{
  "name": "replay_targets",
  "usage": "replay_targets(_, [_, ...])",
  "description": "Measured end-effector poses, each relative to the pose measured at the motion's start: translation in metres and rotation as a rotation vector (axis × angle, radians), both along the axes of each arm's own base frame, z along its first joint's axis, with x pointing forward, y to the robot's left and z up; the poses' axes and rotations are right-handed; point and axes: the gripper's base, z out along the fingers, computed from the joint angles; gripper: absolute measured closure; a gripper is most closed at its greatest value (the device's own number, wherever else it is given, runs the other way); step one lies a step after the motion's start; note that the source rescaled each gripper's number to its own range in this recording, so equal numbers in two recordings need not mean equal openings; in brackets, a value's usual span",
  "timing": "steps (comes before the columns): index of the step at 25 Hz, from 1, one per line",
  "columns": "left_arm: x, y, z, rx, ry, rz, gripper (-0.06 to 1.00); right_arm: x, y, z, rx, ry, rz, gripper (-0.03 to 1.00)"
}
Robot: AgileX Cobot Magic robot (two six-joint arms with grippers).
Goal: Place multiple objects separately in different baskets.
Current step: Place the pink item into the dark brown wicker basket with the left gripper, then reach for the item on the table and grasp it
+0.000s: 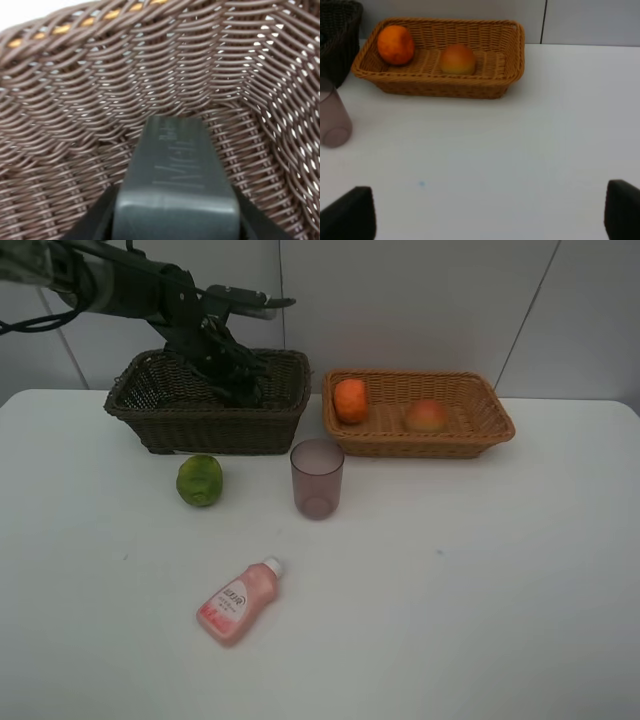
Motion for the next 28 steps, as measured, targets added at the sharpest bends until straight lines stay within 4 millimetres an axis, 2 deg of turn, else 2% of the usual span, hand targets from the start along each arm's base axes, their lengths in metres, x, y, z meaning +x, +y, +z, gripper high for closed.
replay_targets(9, [0.000,0.000,0.001,-0.009,0.001,0.005,0.39,0.000,0.000,0.000,0.000,0.000,0.000,0.00])
replay_targets(12, [0.000,-0.001,0.005,-0.017,-0.005,0.008,0.20,0.000,0.000,0.000,0.000,0.000,0.000,0.00])
replay_targets(14, [-0.001,0.000,0.014,-0.024,-0.021,0.009,0.06,0.000,0.000,0.000,0.000,0.000,0.000,0.00])
replay_targets(16, [-0.002,0.000,0.024,-0.030,-0.034,0.009,0.01,0.000,0.000,0.000,0.000,0.000,0.000,0.00])
replay_targets(23, [-0.016,0.004,0.063,-0.018,-0.009,0.007,-0.01,0.000,0.000,0.000,0.000,0.000,0.000,0.00])
replay_targets(28, [-0.039,-0.014,0.083,0.039,0.061,-0.079,-0.01,0.000,0.000,0.000,0.000,0.000,0.000,0.00])
